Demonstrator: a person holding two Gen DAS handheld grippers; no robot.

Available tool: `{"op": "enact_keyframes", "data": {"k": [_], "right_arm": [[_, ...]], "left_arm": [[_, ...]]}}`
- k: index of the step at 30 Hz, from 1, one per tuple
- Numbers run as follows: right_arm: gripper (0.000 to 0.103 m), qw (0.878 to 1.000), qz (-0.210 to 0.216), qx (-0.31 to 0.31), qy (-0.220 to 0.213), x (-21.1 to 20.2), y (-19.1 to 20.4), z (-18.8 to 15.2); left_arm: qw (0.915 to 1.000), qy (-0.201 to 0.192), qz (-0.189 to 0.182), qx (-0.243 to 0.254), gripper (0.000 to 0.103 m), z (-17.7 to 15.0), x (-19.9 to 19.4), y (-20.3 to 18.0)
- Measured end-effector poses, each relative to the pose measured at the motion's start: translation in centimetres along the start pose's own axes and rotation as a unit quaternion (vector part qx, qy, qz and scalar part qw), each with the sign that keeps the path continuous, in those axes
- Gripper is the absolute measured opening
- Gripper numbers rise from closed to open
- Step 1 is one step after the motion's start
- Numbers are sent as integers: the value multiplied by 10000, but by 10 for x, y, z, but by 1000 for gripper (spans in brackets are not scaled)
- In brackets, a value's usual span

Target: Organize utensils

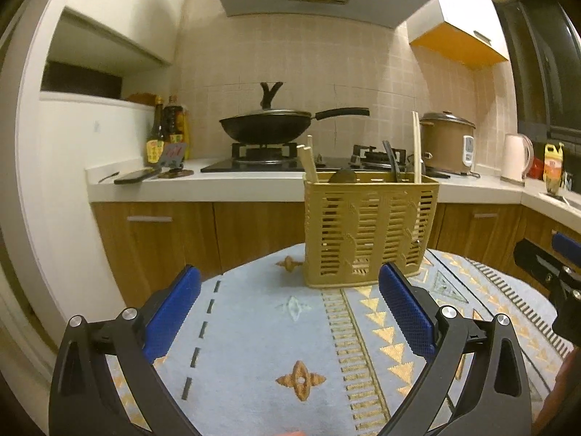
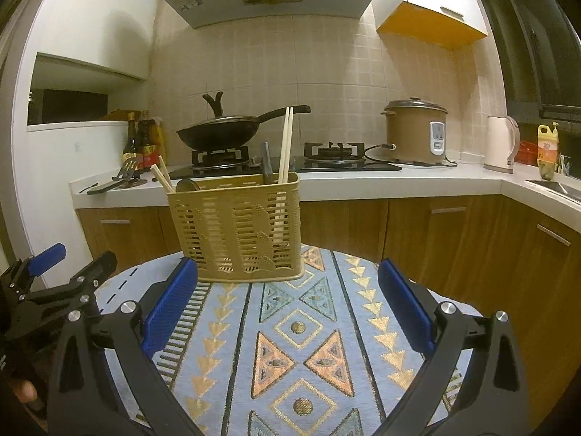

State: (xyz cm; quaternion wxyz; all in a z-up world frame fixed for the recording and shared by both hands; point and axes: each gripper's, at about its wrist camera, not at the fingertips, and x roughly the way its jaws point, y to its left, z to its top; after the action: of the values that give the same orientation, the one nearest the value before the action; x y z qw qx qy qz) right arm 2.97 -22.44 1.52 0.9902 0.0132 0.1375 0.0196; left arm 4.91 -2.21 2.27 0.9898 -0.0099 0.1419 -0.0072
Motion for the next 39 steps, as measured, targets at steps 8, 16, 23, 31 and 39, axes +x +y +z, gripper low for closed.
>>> {"op": "enact_keyframes", "data": {"k": [8,16,23,31,39], "right_arm": [[95,9999,1,23,102,3,-1,-2],[95,9999,-26,-97,100,3,5,-3],[95,9999,-42,-74,106,3,4,-3],[95,9999,-72,-99,96,2,5,-4],[95,9997,-123,-190,58,-1,9,-5]], "left_arm": [[9999,99,-8,15,95,-2,3,0],[9998,153,36,104,95,-3,4,-3],[9999,56,70,108,95,-4,0,-3],[9999,27,83,122,95,-4,-1,-4],[9995,-33,123,276,95,-4,-3,-8]]}}
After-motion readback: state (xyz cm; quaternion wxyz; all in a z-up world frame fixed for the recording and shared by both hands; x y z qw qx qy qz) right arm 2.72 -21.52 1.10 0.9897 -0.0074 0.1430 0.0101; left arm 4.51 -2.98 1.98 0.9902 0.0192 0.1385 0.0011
